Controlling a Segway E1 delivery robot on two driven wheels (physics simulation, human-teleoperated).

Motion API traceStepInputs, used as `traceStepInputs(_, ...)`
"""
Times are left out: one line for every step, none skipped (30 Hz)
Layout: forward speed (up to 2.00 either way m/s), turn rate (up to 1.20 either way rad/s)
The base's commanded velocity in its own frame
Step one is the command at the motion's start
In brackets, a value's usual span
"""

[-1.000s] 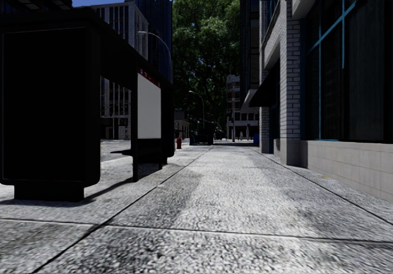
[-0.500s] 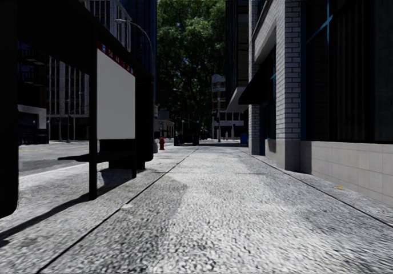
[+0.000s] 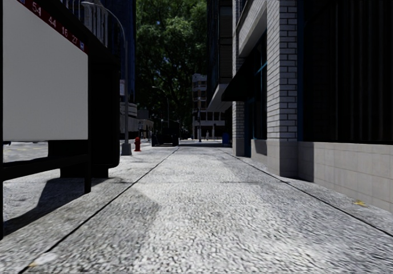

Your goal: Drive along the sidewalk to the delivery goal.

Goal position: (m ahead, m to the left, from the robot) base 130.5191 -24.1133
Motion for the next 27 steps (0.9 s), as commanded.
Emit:
traceStepInputs(2.00, 0.00)
traceStepInputs(2.00, 0.00)
traceStepInputs(2.00, 0.00)
traceStepInputs(2.00, 0.00)
traceStepInputs(2.00, 0.00)
traceStepInputs(2.00, 0.00)
traceStepInputs(2.00, 0.00)
traceStepInputs(2.00, 0.00)
traceStepInputs(2.00, 0.00)
traceStepInputs(2.00, 0.00)
traceStepInputs(2.00, 0.00)
traceStepInputs(2.00, 0.00)
traceStepInputs(2.00, 0.00)
traceStepInputs(2.00, 0.00)
traceStepInputs(2.00, 0.00)
traceStepInputs(2.00, 0.00)
traceStepInputs(2.00, 0.00)
traceStepInputs(2.00, 0.00)
traceStepInputs(2.00, 0.00)
traceStepInputs(2.00, 0.00)
traceStepInputs(2.00, 0.00)
traceStepInputs(2.00, 0.00)
traceStepInputs(2.00, 0.00)
traceStepInputs(2.00, 0.00)
traceStepInputs(2.00, 0.00)
traceStepInputs(2.00, 0.00)
traceStepInputs(2.00, 0.00)
